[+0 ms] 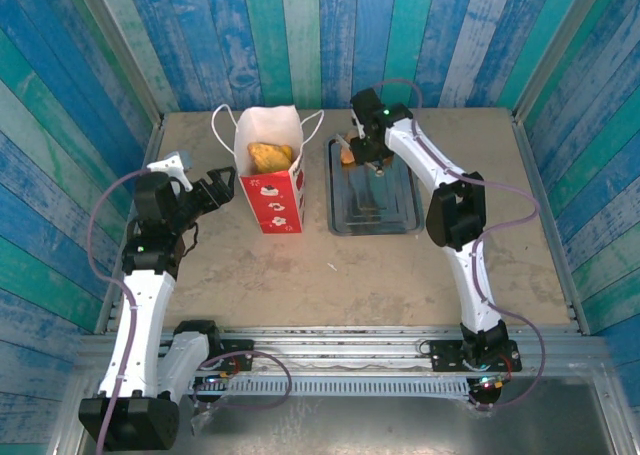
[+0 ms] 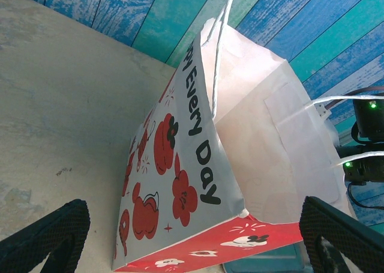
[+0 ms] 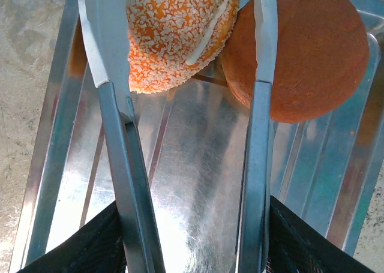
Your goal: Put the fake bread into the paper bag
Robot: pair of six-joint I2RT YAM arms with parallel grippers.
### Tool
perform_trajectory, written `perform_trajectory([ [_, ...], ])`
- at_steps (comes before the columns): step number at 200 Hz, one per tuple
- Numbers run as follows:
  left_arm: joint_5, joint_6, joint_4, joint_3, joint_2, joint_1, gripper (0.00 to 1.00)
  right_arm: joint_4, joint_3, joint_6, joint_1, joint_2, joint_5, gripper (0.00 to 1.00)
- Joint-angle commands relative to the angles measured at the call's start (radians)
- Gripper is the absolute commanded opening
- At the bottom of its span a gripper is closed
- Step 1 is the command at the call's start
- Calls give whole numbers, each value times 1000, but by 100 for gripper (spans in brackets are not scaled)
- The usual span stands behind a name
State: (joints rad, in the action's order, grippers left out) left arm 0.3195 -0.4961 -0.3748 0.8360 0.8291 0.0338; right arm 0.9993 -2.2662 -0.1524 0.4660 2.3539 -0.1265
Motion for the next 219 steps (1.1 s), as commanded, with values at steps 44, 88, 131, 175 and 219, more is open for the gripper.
perform_trajectory([
  [44, 5, 21, 5, 7, 1, 5, 94, 30, -70, 21, 26, 32, 7, 56],
  [88, 4, 22, 1, 6, -4, 4, 94, 49, -74, 25, 28, 42, -9, 55],
  [131, 0, 24, -6, 10, -10, 5, 94, 79, -95, 35, 36, 58, -26, 54],
  [175, -4, 19, -11, 6, -19, 5, 94, 108, -124, 43, 42, 74, -40, 54],
  [219, -14, 24, -22, 14, -17, 4, 94, 133, -141, 44, 48, 59, -52, 43],
])
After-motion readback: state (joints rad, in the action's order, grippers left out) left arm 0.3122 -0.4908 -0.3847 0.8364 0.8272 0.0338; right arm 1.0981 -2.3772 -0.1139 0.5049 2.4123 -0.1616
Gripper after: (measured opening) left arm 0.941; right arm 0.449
